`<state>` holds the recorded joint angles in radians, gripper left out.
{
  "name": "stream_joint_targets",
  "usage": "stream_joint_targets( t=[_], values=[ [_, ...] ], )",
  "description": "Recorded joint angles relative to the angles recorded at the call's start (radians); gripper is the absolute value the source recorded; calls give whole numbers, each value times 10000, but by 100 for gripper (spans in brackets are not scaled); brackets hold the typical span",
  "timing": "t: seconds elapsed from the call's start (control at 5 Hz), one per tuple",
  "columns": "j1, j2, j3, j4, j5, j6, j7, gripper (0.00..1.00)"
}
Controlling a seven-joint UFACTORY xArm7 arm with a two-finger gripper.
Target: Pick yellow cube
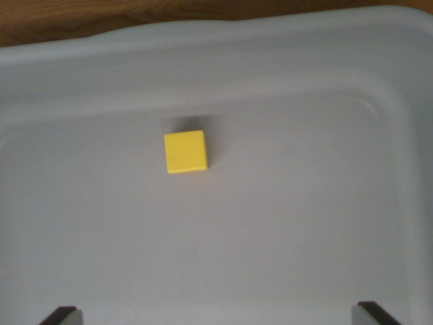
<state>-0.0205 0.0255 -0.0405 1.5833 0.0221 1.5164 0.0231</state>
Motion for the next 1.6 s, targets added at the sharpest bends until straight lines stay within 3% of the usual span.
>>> stream_joint_targets(
  t=[0.2,0.4,0.6,0.8,1.0,1.2,1.4,1.6],
  values=[
    [15,255,17,-29,0,-219,-31,0],
    [15,255,17,-29,0,-219,-31,0],
    [33,555,36,-63,-1,-476,-68,0],
    [33,555,36,-63,-1,-476,-68,0],
    [53,911,59,-104,-1,-782,-112,0],
    [53,911,59,-104,-1,-782,-112,0],
    [77,1310,85,-149,-2,-1124,-160,0],
    [77,1310,85,-149,-2,-1124,-160,0]
  ],
)
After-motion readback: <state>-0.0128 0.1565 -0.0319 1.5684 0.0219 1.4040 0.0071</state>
